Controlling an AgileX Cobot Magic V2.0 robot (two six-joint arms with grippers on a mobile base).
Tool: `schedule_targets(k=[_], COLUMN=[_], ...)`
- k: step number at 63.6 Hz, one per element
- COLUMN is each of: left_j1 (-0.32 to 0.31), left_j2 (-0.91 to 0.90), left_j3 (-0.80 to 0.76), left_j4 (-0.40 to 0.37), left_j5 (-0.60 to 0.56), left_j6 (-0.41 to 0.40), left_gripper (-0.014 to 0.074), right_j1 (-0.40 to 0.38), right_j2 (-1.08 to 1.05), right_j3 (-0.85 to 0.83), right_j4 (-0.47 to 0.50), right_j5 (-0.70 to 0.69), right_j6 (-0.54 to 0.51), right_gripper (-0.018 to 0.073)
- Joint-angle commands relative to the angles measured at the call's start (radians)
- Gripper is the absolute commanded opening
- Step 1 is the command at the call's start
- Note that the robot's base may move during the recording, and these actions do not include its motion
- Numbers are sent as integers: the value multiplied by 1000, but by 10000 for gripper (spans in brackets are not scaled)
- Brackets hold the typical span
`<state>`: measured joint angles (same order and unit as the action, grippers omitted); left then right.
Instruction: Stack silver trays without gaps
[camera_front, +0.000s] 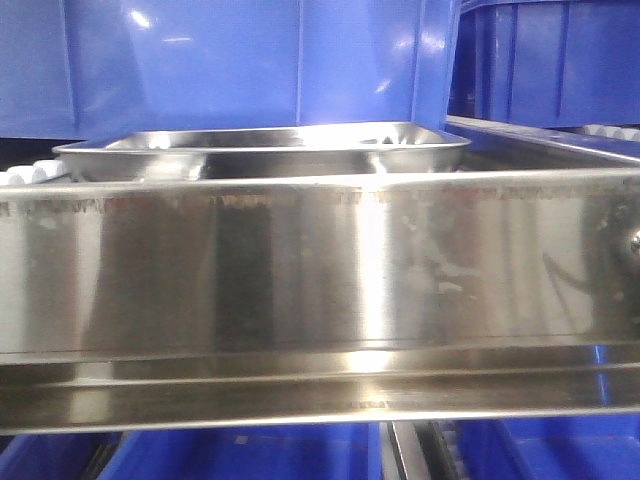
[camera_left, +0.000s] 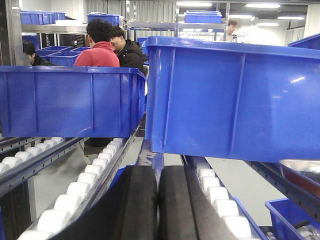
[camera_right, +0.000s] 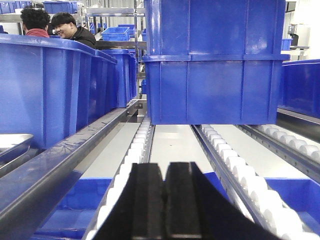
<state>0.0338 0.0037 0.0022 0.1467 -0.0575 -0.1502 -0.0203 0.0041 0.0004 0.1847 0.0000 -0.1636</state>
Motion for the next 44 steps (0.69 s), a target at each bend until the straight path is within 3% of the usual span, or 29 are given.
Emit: schedule_targets(k=[1, 44], left_j1=[3, 3], left_j2=[-4, -4], left_j3=[-2, -2], left_j4=[-5, -5], left_j5=[-18, -20], left_j6=[1, 1], left_gripper=[7, 7], right_j1=[-1, -1], right_j2=[-4, -4], right_j3=[0, 0], right_j4=[2, 2], right_j5=[-30, -30], right_j6=[-4, -4], right_gripper=[-70, -70])
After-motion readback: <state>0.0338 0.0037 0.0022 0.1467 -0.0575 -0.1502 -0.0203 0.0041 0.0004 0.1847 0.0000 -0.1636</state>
